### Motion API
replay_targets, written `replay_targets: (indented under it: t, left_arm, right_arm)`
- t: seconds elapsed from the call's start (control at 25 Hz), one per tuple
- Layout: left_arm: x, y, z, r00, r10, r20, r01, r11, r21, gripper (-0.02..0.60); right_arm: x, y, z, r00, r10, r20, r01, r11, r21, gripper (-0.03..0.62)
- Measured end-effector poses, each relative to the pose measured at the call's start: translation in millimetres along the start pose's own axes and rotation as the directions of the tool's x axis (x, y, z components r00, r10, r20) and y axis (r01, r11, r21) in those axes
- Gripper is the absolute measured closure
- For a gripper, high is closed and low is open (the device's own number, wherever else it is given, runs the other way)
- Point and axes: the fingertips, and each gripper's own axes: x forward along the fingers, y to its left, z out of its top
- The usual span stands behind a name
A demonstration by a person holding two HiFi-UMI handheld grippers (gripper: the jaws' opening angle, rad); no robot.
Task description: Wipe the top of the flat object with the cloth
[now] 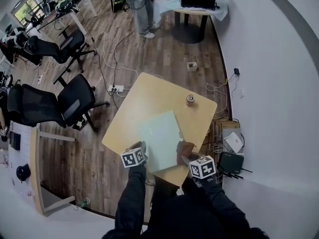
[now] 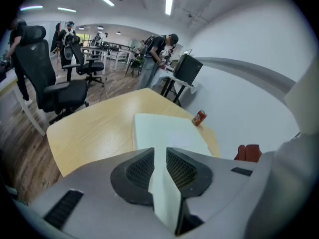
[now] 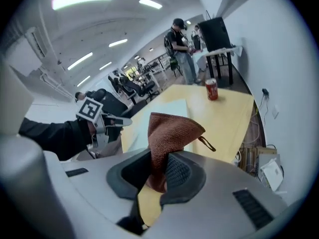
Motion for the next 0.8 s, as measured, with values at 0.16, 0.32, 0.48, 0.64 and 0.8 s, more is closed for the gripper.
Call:
replay_targets:
  t: [0.16, 0.32, 0.48, 0.64, 0.8]
  left_arm:
    - [-46, -45, 25, 0.991, -0.025, 0.134, 0.014, 0.996, 0.087, 0.509]
    - [-102, -89, 55, 0.965, -0.028, 0.262, -0.01, 0.99, 0.14, 0.545]
    - [-153, -136, 79, 0.927, -0.069, 0.368, -0.011, 0.977, 0.211, 0.548]
    - [-190, -173, 101, 0.886, -0.108, 0.451, -0.024, 0.961, 0.276, 0.548]
    - [-215, -198, 115, 0.853, -0.129, 0.506, -0.042, 0.949, 0.312, 0.548]
  right_arm:
    - [-35, 42, 72, 0.979, 0.042, 0.2, -0.022, 0.995, -0.102, 0.525]
    - [-75, 83, 129, 0.934, 0.072, 0.349, 0.01, 0.973, -0.229, 0.525]
    - [-118, 118, 158, 0.888, 0.101, 0.448, 0.062, 0.94, -0.335, 0.525]
    - [-151, 140, 178, 0.843, 0.119, 0.525, 0.115, 0.913, -0.391, 0.525]
    - [-175, 145, 189, 0.81, 0.115, 0.575, 0.154, 0.904, -0.399, 0.53]
